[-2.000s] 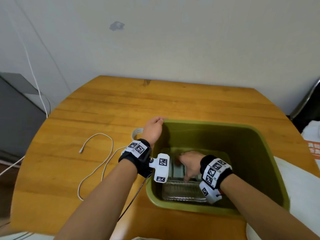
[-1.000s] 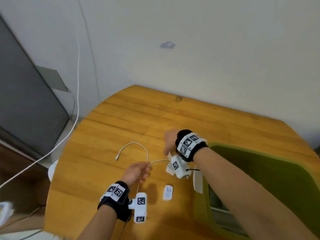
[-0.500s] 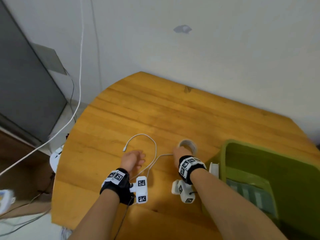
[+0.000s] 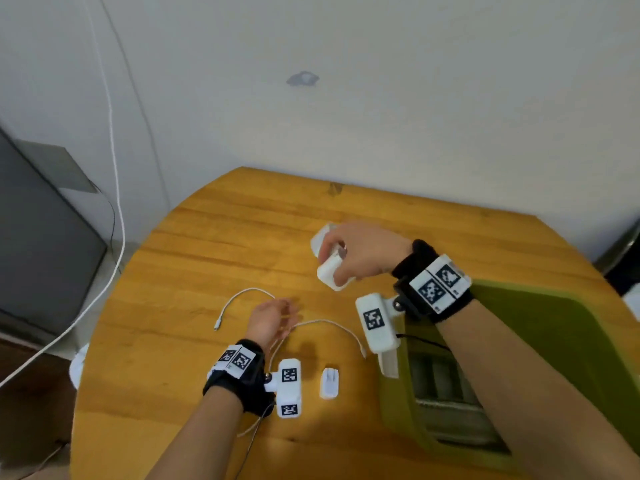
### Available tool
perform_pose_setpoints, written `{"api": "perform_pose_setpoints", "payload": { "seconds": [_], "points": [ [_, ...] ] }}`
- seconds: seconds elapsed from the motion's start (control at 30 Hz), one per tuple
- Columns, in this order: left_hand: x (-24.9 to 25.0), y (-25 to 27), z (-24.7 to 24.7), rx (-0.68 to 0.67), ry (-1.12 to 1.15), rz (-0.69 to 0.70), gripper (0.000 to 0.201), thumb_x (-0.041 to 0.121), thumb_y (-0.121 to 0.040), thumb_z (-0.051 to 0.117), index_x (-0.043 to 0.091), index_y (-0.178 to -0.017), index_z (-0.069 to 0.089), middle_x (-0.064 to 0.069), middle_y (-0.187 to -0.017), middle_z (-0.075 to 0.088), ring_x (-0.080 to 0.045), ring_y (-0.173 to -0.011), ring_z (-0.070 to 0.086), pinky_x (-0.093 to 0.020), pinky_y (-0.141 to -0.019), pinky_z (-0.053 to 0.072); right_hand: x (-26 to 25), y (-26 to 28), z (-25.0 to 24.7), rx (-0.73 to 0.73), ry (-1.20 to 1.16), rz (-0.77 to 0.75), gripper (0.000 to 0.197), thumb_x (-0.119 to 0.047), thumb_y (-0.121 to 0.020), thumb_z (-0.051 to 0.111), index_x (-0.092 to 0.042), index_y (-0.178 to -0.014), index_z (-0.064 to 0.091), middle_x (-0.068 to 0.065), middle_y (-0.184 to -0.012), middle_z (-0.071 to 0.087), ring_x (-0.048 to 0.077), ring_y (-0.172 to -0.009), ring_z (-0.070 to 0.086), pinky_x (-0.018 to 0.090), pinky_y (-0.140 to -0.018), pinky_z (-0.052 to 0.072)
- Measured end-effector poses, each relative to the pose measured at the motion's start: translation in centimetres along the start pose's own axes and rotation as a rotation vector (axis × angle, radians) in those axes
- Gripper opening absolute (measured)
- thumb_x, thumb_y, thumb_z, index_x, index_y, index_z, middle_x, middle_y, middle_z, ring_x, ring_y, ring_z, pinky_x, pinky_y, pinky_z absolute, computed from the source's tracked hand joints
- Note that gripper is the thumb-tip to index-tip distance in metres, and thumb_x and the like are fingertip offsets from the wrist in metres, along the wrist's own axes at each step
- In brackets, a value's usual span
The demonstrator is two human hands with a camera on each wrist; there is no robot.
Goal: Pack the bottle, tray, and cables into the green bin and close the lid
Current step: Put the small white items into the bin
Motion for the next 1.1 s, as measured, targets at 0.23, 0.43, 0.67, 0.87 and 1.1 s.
{"api": "perform_pose_setpoints", "payload": {
  "seconds": [0.23, 0.43, 0.67, 0.87, 1.1],
  "points": [
    [3.4, 3.6, 11.1, -0.145, -0.170, 0.114, 0.027, 0.018, -0.102, 0.043, 0.008, -0.116, 0.064, -0.007, -0.103, 0.071, -0.018, -0.077, 0.064, -0.027, -0.063, 0.046, 6.6, 11.7, -5.7, -0.146, 0.037, -0.016, 0.036, -0.026, -0.068, 0.082, -0.040, -0.100, 0.071, -0.012, -0.108, 0.066, 0.010, -0.098, 0.063, 0.040, -0.090, 0.053],
    [3.8, 6.6, 19.9, -0.278, -0.365, 0.218, 0.037, 0.031, -0.102, 0.044, 0.018, -0.133, 0.059, 0.001, -0.133, 0.059, -0.017, -0.115, 0.056, -0.034, -0.093, 0.046, 16.2, 16.1, -4.1, -0.251, -0.062, 0.166, 0.035, -0.026, -0.075, 0.083, -0.035, -0.107, 0.074, -0.012, -0.104, 0.069, 0.013, -0.096, 0.067, 0.028, -0.083, 0.052],
    [2.6, 7.2, 22.2, -0.238, -0.496, 0.301, 0.044, 0.016, -0.103, 0.041, 0.029, -0.145, 0.043, 0.004, -0.114, 0.062, -0.012, -0.070, 0.052, -0.025, -0.059, 0.044, 28.5, 14.4, 4.1, -0.082, -0.298, 0.520, 0.021, -0.022, -0.071, 0.082, -0.014, -0.089, 0.076, 0.004, -0.088, 0.076, 0.023, -0.083, 0.072, 0.032, -0.063, 0.058],
    [2.0, 7.0, 21.8, -0.201, -0.502, 0.288, 0.047, 0.010, -0.103, 0.036, 0.036, -0.141, 0.045, -0.011, -0.114, 0.064, -0.010, -0.053, 0.045, -0.021, -0.042, 0.036, 34.8, 14.4, 7.5, 0.093, -0.317, 0.771, 0.027, -0.020, -0.073, 0.080, -0.004, -0.088, 0.065, 0.013, -0.093, 0.071, 0.028, -0.086, 0.071, 0.026, -0.054, 0.049],
    [1.8, 7.0, 21.9, -0.170, -0.488, 0.316, 0.047, 0.009, -0.103, 0.036, 0.036, -0.139, 0.047, -0.010, -0.112, 0.064, -0.023, -0.065, 0.049, -0.031, -0.053, 0.040, 35.4, 13.2, 8.5, 0.259, -0.245, 0.802, 0.013, -0.017, -0.084, 0.070, -0.004, -0.084, 0.066, 0.008, -0.082, 0.069, 0.026, -0.073, 0.068, 0.033, -0.063, 0.057]
  ]
}}
Point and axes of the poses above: each hand's wrist, its own y-axis away from the middle knuckle, its own z-axis out of the palm, x = y × z, the point moved 6 cm from there along -y, towards the middle knuckle
